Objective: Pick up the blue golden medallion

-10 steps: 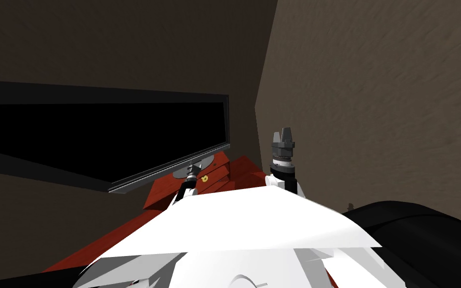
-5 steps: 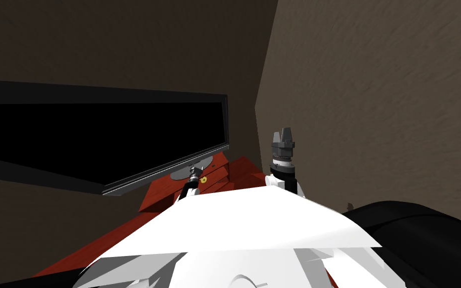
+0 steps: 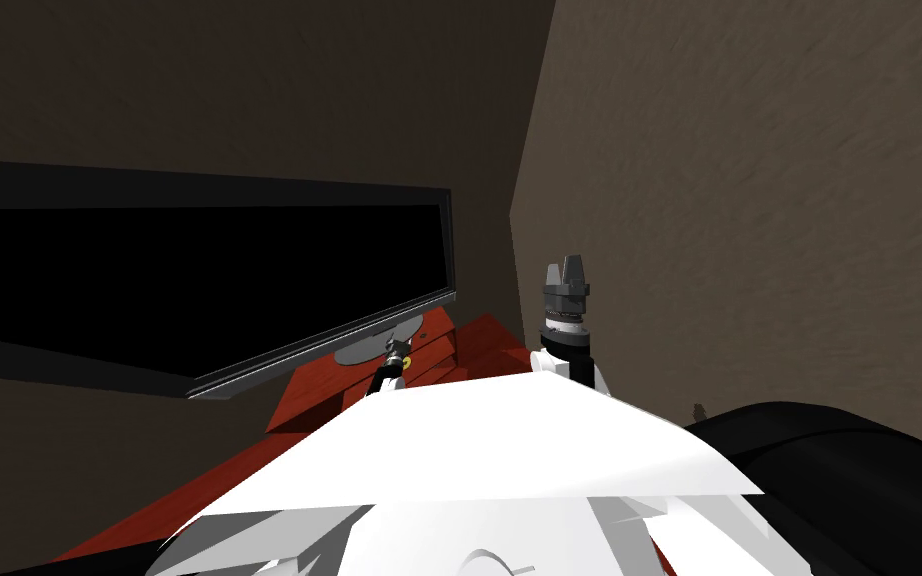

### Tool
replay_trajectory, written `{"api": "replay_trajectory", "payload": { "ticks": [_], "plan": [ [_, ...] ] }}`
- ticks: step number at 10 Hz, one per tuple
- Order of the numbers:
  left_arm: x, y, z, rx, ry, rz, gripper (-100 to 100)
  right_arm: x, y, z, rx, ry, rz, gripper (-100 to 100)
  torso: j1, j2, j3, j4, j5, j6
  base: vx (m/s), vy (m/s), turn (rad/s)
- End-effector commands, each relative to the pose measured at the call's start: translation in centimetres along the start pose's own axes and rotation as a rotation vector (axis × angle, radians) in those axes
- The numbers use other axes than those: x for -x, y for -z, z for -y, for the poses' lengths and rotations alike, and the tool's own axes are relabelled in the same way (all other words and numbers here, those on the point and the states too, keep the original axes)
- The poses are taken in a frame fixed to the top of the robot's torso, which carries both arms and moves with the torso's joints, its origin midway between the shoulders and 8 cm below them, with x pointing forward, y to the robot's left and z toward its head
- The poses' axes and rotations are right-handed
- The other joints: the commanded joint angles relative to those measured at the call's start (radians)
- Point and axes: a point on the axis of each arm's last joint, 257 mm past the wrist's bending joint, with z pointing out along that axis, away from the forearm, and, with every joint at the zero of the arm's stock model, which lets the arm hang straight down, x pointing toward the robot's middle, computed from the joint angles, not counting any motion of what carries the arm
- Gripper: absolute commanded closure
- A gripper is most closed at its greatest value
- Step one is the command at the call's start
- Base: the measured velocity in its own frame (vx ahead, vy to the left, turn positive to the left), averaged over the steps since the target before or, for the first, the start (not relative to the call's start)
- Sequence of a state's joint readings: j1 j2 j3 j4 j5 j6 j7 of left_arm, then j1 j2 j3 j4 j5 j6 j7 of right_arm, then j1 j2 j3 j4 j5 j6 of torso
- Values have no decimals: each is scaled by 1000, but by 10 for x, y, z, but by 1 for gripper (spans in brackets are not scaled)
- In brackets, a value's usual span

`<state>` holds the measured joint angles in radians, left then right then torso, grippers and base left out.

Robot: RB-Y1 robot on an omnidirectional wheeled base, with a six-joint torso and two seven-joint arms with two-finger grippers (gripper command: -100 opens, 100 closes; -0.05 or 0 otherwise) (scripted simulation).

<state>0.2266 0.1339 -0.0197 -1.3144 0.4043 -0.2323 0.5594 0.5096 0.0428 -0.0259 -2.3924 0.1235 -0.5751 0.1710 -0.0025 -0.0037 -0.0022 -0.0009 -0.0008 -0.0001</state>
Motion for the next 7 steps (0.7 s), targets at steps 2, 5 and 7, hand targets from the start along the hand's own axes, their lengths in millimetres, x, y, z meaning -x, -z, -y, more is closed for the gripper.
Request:
{"api": "replay_trajectory", "payload": {
  "ticks": [2,5,7],
  "plan": [
    [10,-1,-33,44,102,49,-100,0,0,0,0,0,0,0,0,-1,-1,0,0,0,81,-48,8],
    [5,5,-79,91,224,95,-100,0,0,0,0,0,0,0,1,-1,0,0,0,0,66,-24,4],
    [-2,12,-106,118,286,120,-100,0,0,0,0,0,0,0,2,-1,0,0,0,0,54,2,-1]
  ]
}}
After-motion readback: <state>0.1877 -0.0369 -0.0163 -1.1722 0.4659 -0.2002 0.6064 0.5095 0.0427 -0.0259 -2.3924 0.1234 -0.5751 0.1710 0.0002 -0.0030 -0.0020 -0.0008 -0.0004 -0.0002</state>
